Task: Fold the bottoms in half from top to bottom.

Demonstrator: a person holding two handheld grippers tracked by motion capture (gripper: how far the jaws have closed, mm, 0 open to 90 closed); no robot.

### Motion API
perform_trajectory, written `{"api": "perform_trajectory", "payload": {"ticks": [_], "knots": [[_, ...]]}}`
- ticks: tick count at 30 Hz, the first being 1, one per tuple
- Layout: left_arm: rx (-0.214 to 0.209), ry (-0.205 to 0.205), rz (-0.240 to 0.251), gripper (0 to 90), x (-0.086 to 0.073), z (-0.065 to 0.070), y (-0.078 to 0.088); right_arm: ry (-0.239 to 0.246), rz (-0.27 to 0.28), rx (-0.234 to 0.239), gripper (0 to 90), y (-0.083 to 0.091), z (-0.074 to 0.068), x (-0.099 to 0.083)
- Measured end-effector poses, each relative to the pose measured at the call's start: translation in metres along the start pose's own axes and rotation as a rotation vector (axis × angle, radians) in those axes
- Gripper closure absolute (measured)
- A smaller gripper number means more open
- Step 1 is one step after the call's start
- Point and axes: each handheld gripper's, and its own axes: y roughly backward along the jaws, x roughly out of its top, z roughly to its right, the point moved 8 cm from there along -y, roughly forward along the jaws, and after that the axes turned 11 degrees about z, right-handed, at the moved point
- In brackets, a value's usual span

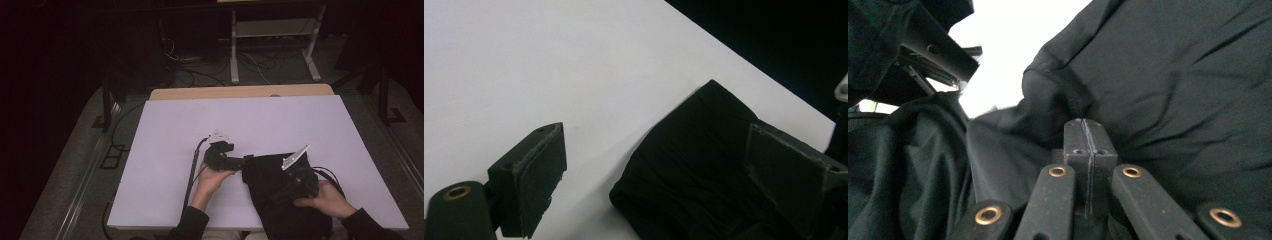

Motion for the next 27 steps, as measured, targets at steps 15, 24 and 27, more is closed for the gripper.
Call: {"api": "perform_trajectory", "payload": {"ticks": [15,24,27], "knots": [[-0.012,-0.006,-0.038,8.4,-0.006,0.003,-0.004,0.036,0.109,-0.043,74.4,0.014,-0.004,0.008],[-0.006,-0.007,-0.038,7.6,-0.005,0.001,-0.004,0.048,0.222,-0.132,58.3,0.044,0.01,0.025],[-0.005,-0.01,-0.043,7.5,-0.004,0.001,-0.004,0.048,0.257,-0.159,52.0,0.057,0.016,0.031]]}}
